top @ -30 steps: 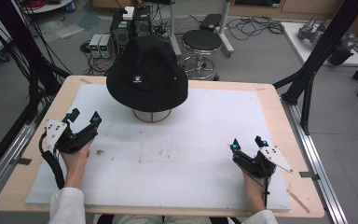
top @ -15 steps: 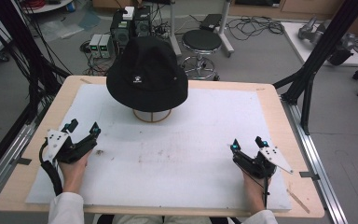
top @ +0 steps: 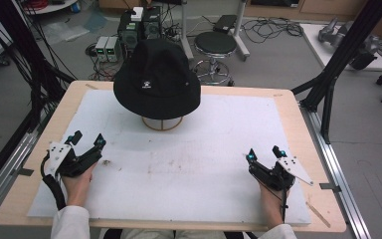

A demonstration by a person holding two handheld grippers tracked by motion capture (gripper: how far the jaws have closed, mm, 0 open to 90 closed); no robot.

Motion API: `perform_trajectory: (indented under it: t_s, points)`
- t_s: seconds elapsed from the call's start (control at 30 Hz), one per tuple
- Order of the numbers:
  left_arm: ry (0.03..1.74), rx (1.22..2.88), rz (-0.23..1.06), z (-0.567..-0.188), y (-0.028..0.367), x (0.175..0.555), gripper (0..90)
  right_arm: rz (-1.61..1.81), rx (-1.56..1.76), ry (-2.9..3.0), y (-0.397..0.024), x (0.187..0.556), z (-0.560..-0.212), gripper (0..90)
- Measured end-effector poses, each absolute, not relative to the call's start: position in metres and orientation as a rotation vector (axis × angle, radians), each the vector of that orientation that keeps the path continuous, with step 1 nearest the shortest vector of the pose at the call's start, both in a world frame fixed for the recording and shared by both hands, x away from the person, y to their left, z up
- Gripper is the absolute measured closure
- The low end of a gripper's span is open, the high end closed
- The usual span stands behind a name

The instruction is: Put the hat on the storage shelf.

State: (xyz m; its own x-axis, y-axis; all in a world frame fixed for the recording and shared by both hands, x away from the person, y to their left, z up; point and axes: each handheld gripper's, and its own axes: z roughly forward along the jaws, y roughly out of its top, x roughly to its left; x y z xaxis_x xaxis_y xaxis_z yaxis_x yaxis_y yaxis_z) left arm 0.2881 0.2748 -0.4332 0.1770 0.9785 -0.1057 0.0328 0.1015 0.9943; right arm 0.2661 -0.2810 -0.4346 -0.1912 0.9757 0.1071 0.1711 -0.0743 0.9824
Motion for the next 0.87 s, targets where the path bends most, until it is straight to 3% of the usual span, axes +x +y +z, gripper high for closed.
perform_trajectory:
  t_s: [0.87]
  points:
    - [1.167,1.186,0.957,-0.4361,0.2819,0.2875,24.3,1.347,1.308,1.440,-0.2815,0.2662,-0.4351,14.0]
